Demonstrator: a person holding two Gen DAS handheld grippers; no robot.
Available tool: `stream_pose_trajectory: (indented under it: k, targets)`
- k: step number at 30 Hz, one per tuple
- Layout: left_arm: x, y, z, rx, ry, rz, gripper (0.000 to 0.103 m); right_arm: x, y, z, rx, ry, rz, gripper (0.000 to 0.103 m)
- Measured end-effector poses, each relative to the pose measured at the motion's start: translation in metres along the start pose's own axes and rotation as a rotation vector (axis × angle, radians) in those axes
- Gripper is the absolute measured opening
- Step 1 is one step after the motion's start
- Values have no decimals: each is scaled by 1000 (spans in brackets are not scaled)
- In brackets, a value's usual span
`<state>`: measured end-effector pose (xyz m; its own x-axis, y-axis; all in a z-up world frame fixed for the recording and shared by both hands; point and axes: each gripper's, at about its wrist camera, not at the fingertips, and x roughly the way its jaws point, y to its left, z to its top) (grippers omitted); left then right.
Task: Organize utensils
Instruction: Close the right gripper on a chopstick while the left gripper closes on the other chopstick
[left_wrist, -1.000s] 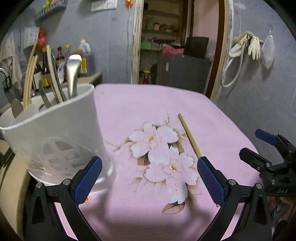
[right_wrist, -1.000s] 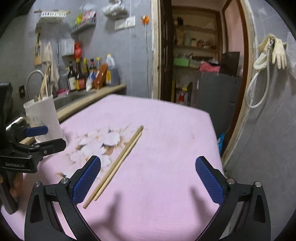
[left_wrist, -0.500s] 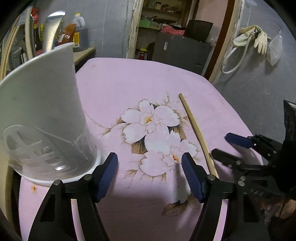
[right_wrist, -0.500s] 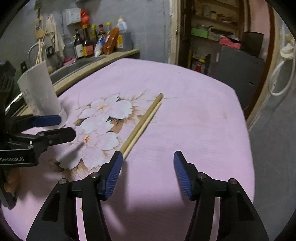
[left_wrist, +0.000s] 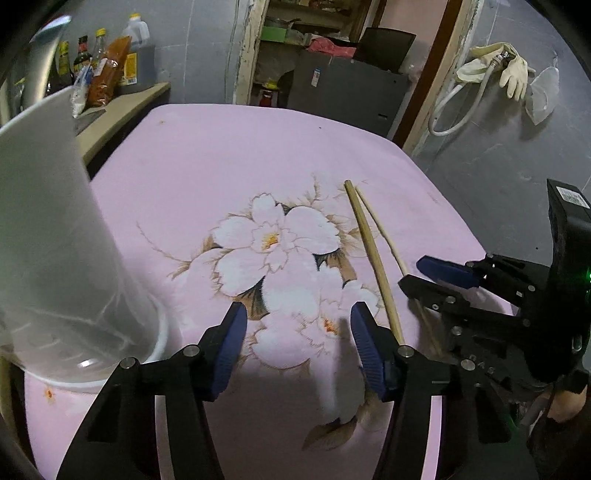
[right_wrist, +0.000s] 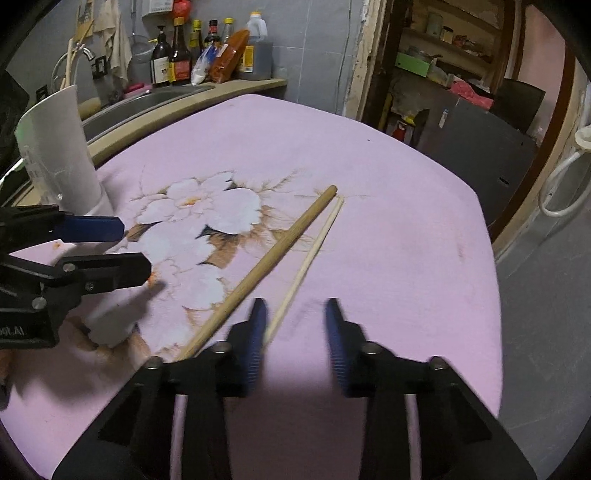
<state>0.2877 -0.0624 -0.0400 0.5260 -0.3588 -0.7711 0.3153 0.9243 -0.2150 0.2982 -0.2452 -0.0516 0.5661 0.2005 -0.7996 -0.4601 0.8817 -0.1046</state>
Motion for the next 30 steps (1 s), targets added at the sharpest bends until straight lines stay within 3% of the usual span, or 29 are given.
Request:
stream_pose_trajectory:
  k: [2,4,14,17,19,21,23,30]
  targets:
    - [1,0,2,11,12,-8,52,-3,-5,-1,-12,9,9,10]
    - [3,-5,3,21,19,-7,52,-6,-10,-2,-28,22,9,6]
    - [28,-32,18,71,66,-65,52,-26,-40,-21,-12,30,-30,5]
    - [39,-42,28,108,105,-36,52,-30,-50,-25,21,38,-11,5]
    - [47,-47,37,127,124,-32,48,-31,-57,-26,54,45,17,5]
    - [55,-49,46,126,150,-19,35,-30,-62,-25,87,51,48,5]
    - [63,-46,54,117,165,-16,30,-27,-69,-21,122,67,81,5]
    - [77,-37,77,120,225,-43,23,-10,-76,-2,148,112,92,7]
